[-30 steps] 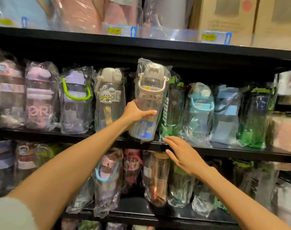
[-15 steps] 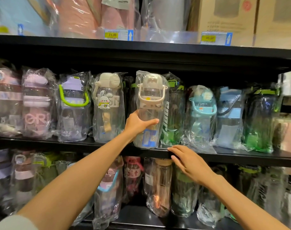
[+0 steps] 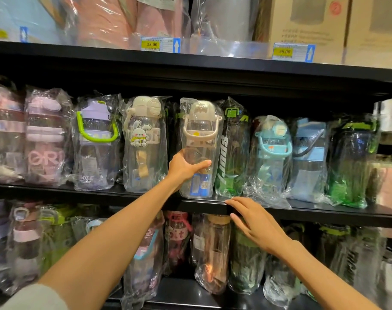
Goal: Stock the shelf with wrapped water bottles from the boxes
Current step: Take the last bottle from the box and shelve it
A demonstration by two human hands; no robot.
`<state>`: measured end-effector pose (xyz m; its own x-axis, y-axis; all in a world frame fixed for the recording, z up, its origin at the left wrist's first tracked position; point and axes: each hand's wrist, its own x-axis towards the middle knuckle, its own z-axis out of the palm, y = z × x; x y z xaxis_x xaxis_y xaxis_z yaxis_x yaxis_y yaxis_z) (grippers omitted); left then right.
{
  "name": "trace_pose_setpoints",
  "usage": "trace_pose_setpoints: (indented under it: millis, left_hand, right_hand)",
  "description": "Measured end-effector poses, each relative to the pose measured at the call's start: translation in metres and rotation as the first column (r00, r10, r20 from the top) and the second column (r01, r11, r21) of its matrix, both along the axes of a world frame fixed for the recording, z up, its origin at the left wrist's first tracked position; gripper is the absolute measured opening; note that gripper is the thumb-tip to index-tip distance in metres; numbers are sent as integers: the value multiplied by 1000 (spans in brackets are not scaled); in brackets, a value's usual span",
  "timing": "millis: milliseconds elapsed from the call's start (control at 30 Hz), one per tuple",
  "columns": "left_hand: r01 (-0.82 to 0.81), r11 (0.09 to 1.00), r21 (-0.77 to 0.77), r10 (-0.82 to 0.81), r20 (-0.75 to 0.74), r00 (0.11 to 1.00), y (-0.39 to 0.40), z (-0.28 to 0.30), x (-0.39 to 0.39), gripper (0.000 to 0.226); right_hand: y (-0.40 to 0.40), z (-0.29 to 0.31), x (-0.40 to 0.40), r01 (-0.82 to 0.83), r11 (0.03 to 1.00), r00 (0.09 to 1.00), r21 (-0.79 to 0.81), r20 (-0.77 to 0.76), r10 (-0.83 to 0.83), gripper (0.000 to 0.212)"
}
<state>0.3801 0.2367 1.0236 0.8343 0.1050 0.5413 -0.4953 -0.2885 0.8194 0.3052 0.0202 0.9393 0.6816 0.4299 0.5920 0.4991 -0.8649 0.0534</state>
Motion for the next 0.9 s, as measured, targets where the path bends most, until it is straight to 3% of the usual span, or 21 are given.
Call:
trace_pose_setpoints:
  millis: [133,267,433,667,900]
  left_hand:
    - [-11,1000,-16,12,32,999,9,3,-7,73]
    - [27,1000,9,-27,10,1000,21,4,-6,67]
    - [83,992,91,-84,0,996,23,2,-7,44]
    - [111,978,178,-109,-22,994,27,2,-12,49]
    - [94,960,263,-95,-8,995,28,7,-12,19]
  right_hand:
    - [-1,0,-2,-5,1000,1000,-7,2,5,55]
    - [0,-1,0,-27,1000,999,1,19,27,43]
    - [-2,-2,5,-28,999,999,-16,43,29,40]
    - [1,-3,11,-7,1000,995,9,96,6,35]
    - [0,-5,14,-8,999,995,46,99,3,34]
